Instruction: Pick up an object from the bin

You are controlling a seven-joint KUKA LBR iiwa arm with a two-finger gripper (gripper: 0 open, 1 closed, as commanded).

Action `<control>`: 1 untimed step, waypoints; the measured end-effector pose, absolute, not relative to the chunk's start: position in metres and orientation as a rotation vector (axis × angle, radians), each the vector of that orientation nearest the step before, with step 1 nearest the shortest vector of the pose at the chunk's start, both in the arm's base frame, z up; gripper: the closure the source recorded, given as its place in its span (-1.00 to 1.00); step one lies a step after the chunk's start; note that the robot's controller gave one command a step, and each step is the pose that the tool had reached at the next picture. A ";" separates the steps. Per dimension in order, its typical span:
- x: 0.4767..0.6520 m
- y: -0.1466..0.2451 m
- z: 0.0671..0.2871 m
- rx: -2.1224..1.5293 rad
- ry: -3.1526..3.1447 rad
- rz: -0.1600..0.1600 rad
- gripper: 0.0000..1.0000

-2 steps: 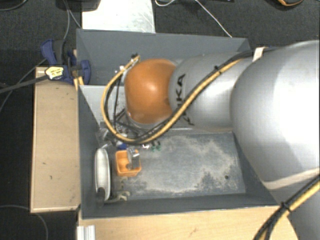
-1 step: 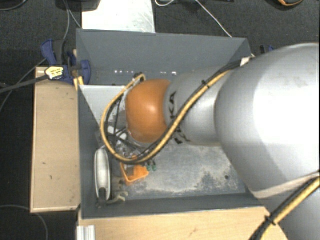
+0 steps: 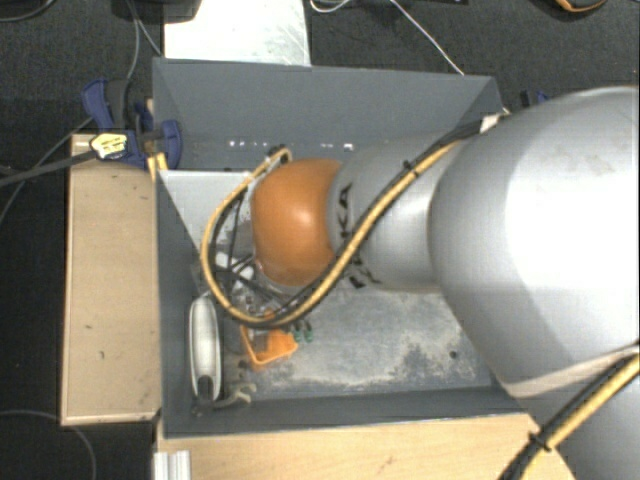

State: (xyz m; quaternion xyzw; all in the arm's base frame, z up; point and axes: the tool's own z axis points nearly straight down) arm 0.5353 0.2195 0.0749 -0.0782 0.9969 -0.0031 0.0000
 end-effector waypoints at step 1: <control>0.539 0.196 0.141 -0.081 3.141 -0.008 1.00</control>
Offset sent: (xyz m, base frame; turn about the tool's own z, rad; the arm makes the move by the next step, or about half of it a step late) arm 0.0174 -0.0337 0.1011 0.1383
